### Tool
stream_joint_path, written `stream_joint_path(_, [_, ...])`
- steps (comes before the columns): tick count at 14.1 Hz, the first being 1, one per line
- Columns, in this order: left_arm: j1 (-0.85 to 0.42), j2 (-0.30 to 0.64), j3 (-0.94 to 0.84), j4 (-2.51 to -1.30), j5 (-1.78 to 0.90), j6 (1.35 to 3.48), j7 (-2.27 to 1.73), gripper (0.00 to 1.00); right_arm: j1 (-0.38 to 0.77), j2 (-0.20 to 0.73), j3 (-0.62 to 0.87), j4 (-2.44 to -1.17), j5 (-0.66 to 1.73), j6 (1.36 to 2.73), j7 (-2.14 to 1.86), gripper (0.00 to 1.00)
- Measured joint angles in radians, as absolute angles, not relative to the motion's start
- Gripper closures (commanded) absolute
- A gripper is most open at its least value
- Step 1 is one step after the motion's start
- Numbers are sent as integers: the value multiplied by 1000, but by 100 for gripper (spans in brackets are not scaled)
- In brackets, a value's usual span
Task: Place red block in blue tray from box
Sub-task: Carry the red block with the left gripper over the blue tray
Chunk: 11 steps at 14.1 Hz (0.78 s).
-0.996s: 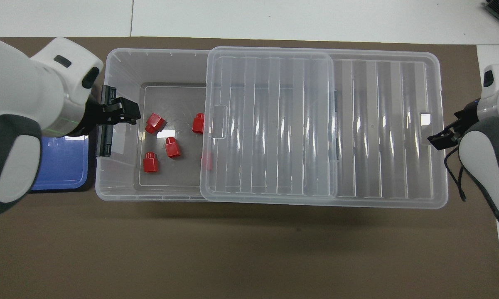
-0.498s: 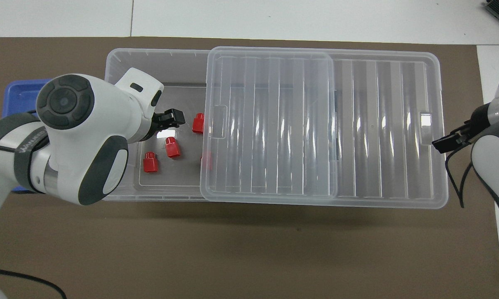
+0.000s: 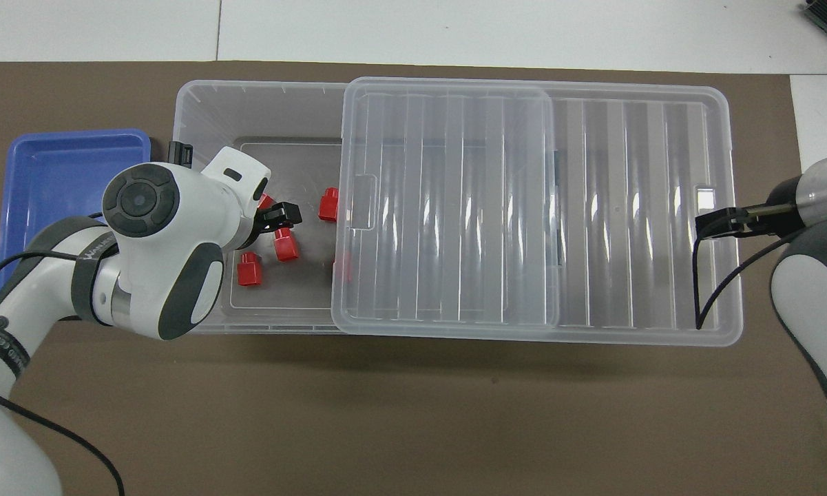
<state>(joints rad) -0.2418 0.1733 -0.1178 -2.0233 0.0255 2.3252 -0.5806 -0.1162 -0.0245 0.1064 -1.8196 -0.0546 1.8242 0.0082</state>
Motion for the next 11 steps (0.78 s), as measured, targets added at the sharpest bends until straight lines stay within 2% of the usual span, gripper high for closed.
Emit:
stream_joint_path(7, [-274, 241, -124, -2056, 26, 2421, -603, 0, -80, -29, 106, -1688, -39, 1770, 168, 0])
stream_joint_path(11, [-280, 266, -123, -2061, 26, 2446, -603, 0, -83, -12, 104, -1576, -37, 1646, 174, 0])
